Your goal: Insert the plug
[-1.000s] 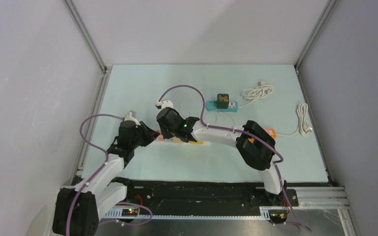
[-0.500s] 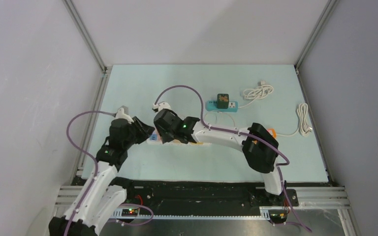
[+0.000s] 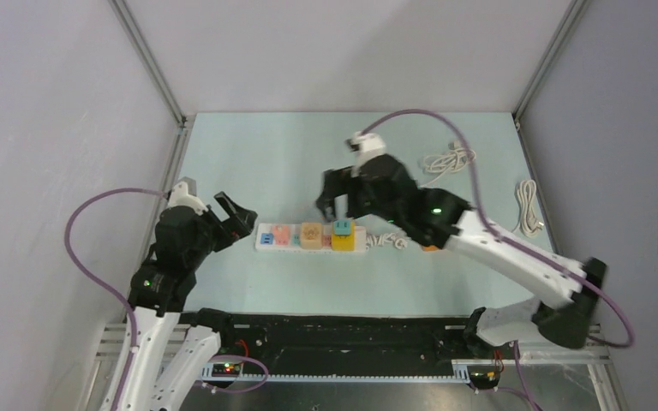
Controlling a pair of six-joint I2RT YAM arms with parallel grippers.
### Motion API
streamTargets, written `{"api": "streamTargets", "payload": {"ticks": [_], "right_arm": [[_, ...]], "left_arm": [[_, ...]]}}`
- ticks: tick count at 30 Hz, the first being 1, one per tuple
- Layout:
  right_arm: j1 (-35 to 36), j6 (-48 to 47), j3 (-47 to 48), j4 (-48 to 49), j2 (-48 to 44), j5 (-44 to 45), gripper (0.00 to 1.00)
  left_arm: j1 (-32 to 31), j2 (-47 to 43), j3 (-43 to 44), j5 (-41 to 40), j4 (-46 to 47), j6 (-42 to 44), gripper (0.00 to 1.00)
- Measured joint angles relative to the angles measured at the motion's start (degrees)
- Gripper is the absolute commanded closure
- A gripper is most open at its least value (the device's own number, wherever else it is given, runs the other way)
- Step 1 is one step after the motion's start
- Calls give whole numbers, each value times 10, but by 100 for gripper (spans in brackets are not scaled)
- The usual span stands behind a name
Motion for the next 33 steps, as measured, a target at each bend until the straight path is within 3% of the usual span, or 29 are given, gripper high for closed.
{"api": "streamTargets", "payload": {"ticks": [6, 12, 18, 24, 33], "right_arm": [[-97, 11, -71, -104, -192, 63, 1], [-118, 18, -85, -205, -386, 169, 1], [-121, 21, -84, -239, -563, 241, 1], [-121, 21, -83, -249, -645, 260, 0], [-106, 16, -85, -251, -662, 287, 1]], "left_arm": [[0, 4, 82, -23, -96, 30, 0], [0, -55, 111, -64, -139, 51, 0], [0, -121, 151, -100, -151, 71, 0], [0, -165, 155, -115, -169, 72, 0], [0, -189, 154, -133, -176, 75, 0]]}}
